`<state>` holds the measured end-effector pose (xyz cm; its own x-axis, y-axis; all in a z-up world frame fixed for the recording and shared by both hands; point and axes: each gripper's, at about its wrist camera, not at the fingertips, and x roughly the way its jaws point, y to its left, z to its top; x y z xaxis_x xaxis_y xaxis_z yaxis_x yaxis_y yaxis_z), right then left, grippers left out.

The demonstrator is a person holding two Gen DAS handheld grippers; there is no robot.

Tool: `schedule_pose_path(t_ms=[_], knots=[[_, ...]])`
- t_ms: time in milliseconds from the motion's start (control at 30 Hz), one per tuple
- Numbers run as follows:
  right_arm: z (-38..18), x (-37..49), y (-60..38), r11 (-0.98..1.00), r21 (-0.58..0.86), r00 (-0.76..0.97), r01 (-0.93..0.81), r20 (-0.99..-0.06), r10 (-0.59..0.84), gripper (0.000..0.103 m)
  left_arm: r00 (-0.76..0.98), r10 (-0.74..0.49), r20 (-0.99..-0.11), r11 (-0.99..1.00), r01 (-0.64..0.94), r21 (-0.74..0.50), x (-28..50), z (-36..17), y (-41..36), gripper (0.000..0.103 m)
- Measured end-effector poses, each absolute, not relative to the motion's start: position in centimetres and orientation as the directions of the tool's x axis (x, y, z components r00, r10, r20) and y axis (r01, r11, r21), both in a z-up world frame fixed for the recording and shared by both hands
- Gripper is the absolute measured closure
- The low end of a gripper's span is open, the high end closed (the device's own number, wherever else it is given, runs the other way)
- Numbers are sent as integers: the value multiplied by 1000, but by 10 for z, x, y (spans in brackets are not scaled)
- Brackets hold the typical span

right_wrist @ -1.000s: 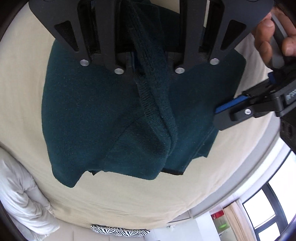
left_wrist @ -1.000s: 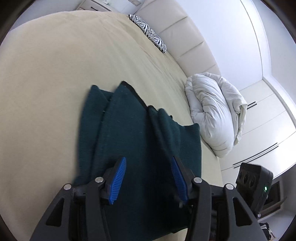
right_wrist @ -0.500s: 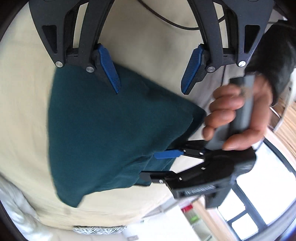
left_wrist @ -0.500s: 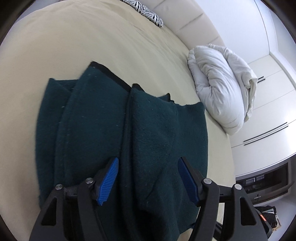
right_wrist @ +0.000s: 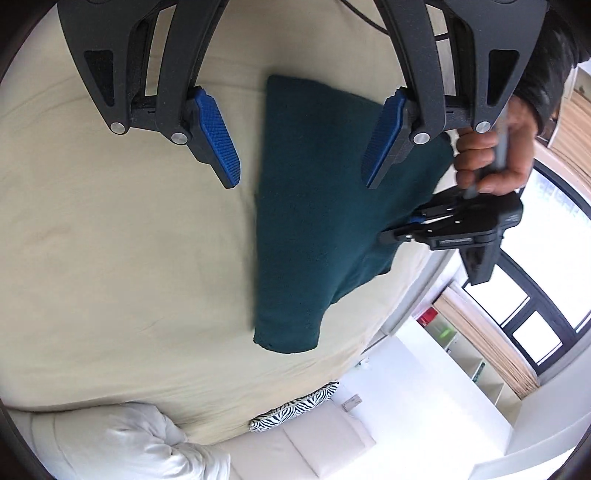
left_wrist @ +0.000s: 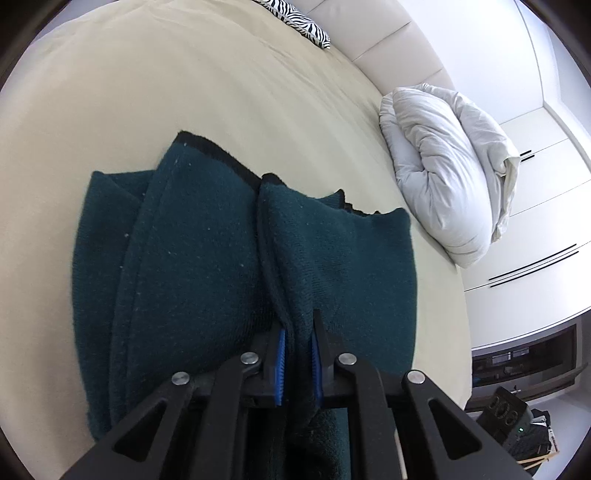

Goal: Fold small clothes

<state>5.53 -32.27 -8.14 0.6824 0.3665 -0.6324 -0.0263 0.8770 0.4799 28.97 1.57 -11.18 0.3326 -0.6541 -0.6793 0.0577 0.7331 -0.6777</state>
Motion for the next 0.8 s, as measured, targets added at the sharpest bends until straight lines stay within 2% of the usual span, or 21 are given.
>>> schedule_pose_path(t_ms=[267,467,800], knots=[[-95,107,-273,957,273,648,-97,-712,269,36,387,-667,-636,701,37,-713,282,-97,64,92],[-99,114,-232,962,204,632,-183,-725,274,37,418,-646,-639,708,15,-706,282,-92,101,92],[-104,119,-206,967,147,619,-208,-746,247,36,390,-651,-651,690,-54,-722,281,-142,114,91]])
